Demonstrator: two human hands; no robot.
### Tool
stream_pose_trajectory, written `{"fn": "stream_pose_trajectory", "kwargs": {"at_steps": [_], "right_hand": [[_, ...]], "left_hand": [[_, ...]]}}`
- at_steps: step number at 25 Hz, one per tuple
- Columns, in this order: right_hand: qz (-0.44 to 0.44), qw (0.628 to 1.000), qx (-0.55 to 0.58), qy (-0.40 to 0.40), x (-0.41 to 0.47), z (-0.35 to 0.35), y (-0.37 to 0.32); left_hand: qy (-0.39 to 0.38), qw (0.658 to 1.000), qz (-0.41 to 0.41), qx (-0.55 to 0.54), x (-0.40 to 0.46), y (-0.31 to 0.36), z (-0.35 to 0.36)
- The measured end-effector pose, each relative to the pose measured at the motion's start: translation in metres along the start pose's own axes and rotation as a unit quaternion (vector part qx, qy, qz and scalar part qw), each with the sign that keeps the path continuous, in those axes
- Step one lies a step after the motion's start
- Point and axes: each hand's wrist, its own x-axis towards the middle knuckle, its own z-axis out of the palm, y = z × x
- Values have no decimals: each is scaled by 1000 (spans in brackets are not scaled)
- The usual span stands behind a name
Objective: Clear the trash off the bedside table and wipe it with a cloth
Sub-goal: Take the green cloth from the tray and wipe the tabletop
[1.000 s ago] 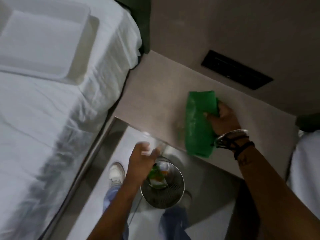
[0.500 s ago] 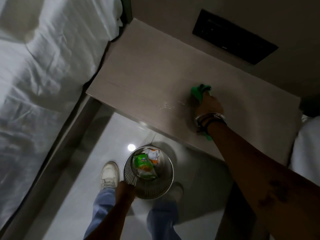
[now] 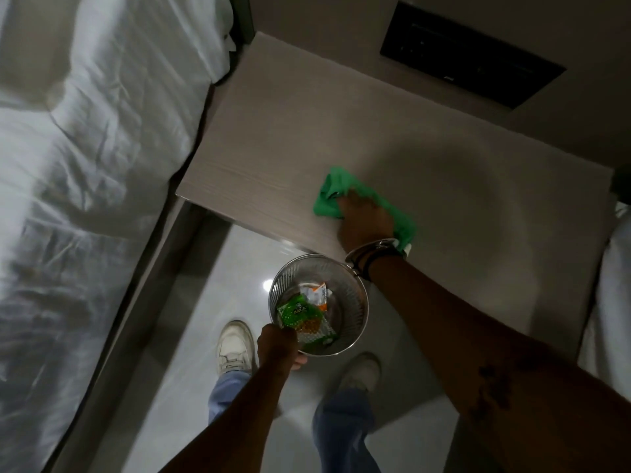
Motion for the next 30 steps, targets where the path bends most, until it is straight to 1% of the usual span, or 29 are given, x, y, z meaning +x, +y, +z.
{"fn": "stream_pose_trajectory", "kwargs": {"at_steps": [3, 5, 8, 9, 10, 11, 12, 13, 15, 16, 17, 19, 21, 23, 24, 26, 28, 30], "right_hand": [[-91, 995, 1, -35, -35, 16, -7], [-133, 989, -13, -61, -64, 26, -9], [-149, 978, -41, -140, -98, 35, -15], [-155, 976, -45, -148, -105, 33, -19], [-172, 975, -53, -131, -108, 28, -23], [-192, 976, -60, -83, -111, 24, -26], [-192, 978, -76, -40, -113, 17, -27], [-175, 984, -39, -9, -114, 10, -26], [-94, 990, 106, 21, -100, -4, -30], [-39, 984, 165, 46, -88, -4, -37], [5, 975, 205, 90, -77, -15, -33], [55, 966, 217, 128, -48, -32, -15], [91, 973, 171, 122, -13, -40, 6], [97, 981, 150, 81, 12, -37, 17], [82, 983, 157, 56, 18, -30, 15], [42, 981, 190, 20, 17, -10, -1], [40, 968, 245, 18, 5, 6, -13], [29, 955, 294, -2, -14, 18, -23]], "left_hand": [[-16, 1000, 3, -9, 3, 4, -8], [-17, 1000, 0, 0, 4, 7, -13], [-29, 999, 6, 17, 5, 5, -16], [-33, 999, 8, 24, 5, 5, -17], [-33, 999, 11, 27, 5, 5, -17], [-34, 999, 20, 29, 6, 5, -17], [-36, 999, 28, 28, 6, 5, -17], [-38, 998, 36, 29, 5, 4, -15], [-42, 997, 45, 47, 12, 4, -16], [-44, 997, 33, 49, 23, -4, -20], [-44, 997, 33, 49, 22, -2, -19], [-50, 996, 43, 59, 21, -1, -19], [-54, 994, 54, 72, 24, 3, -19], [-53, 995, 52, 72, 25, 5, -18], [-53, 994, 52, 77, 26, 6, -19], [-50, 995, 51, 75, 28, 2, -18], [-48, 993, 74, 77, 29, 3, -18], [-39, 994, 76, 68, 31, 2, -19]]}}
